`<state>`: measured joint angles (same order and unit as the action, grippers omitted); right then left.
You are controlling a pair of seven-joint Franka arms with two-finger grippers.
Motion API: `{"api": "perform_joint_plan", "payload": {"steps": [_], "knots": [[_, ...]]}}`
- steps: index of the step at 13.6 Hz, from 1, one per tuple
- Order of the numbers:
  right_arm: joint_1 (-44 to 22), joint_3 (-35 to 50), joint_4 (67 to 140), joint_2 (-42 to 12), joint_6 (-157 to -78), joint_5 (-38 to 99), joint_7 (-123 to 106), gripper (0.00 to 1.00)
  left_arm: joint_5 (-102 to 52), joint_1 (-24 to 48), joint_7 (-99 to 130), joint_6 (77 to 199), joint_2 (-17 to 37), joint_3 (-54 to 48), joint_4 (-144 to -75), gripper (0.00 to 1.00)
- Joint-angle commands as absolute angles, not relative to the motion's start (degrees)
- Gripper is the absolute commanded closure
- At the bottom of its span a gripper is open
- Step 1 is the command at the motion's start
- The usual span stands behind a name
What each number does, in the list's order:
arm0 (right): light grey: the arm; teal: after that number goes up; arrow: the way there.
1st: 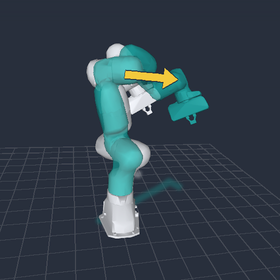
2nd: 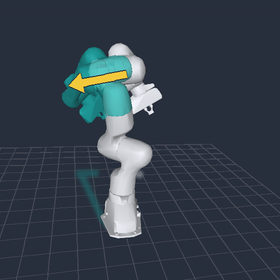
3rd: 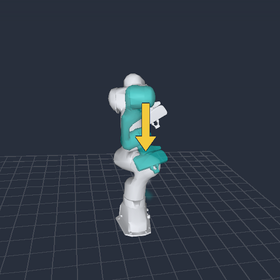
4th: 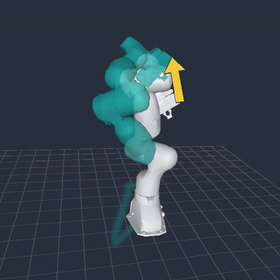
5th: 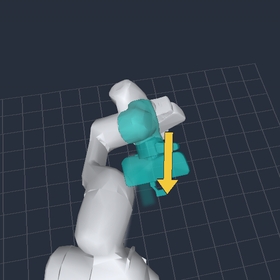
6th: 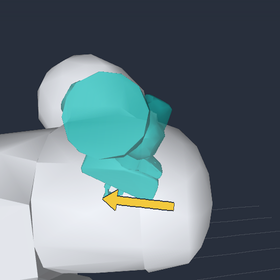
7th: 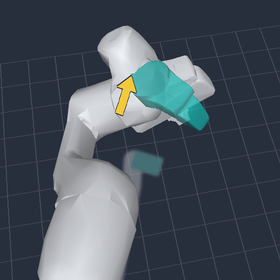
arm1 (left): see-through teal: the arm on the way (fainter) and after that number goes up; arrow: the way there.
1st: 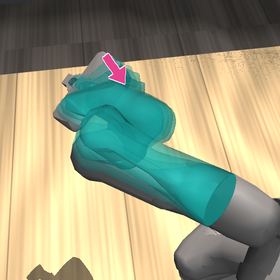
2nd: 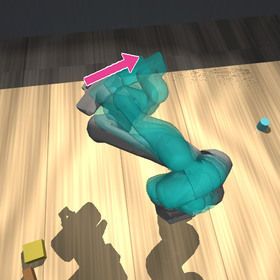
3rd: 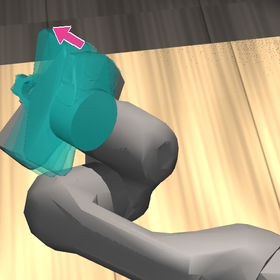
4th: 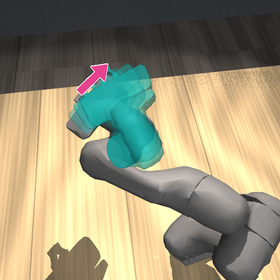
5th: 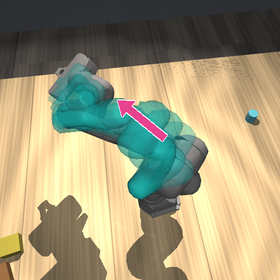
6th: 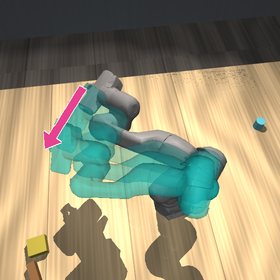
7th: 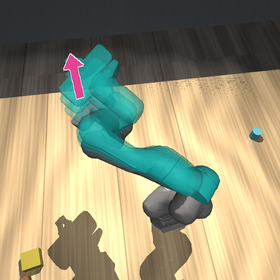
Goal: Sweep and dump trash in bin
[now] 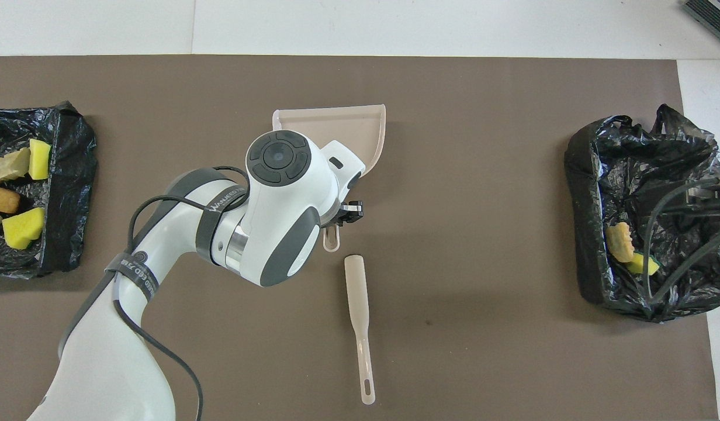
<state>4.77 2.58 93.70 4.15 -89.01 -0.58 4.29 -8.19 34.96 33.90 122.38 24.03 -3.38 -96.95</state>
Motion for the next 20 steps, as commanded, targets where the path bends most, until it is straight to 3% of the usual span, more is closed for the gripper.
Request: {"api": "perform_joint_plan", "payload": {"steps": [1, 4, 16, 20], "knots": [[4.6, 3.4, 94.0, 4.7, -88.6, 0.0, 2.7, 0.00, -9.0, 35.2, 34.0, 122.3, 22.5, -2.2, -97.6, 0.00], [4.7, 3.4, 93.9, 4.7, -88.6, 0.1, 2.7, 0.00, -9.0, 33.1, 34.4, 118.4, 19.3, -1.4, -96.9, 0.00], [4.7, 3.4, 93.9, 4.7, -88.6, 0.2, 2.7, 0.00, -6.4, 8.3, 6.1, 110.3, 10.6, -1.4, -93.9, 0.00], [4.7, 3.4, 93.9, 4.7, -88.6, 0.2, 2.7, 0.00, -5.6, 3.4, -2.3, 100.6, 3.6, -1.2, -94.4, 0.00]]}}
